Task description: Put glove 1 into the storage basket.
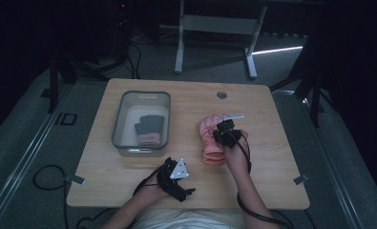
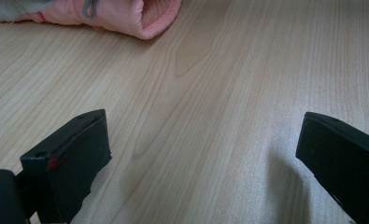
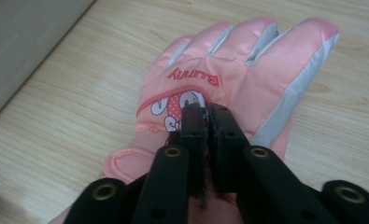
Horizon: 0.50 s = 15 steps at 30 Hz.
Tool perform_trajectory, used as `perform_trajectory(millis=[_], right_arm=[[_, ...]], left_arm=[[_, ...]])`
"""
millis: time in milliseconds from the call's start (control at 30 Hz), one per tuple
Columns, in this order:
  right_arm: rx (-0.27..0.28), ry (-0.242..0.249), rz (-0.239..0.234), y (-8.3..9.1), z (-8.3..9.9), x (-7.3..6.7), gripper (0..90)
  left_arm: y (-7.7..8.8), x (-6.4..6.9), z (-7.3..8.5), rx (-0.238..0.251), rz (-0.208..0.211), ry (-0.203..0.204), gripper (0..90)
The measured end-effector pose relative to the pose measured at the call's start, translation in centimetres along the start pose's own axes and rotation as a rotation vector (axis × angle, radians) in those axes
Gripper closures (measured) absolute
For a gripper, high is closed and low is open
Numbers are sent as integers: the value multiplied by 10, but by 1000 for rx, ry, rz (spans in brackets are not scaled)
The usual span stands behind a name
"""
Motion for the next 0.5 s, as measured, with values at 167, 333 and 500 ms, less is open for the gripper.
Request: perform_trajectory(millis=[167,333,500], right_arm=[[51,13,-36,19,-7,-3,726],[77,36,-38,33,-13,3,711],[101,30,-41,46,-14,12,708]], left_arm=[[0,0,0,16,5,10,26],[0,-1,-1,17,9,28,27],[0,-1,-1,14,15,37,27]])
Point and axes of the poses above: each handheld gripper's, and its own axes: y roughly backward along the jaws, z roughly out of its underside, x roughly to its right, the point moved 1 cm from there along -y, roughly forward along the jaws, and after that the axes turned 10 degrees about -z, right-handed, at the moved point
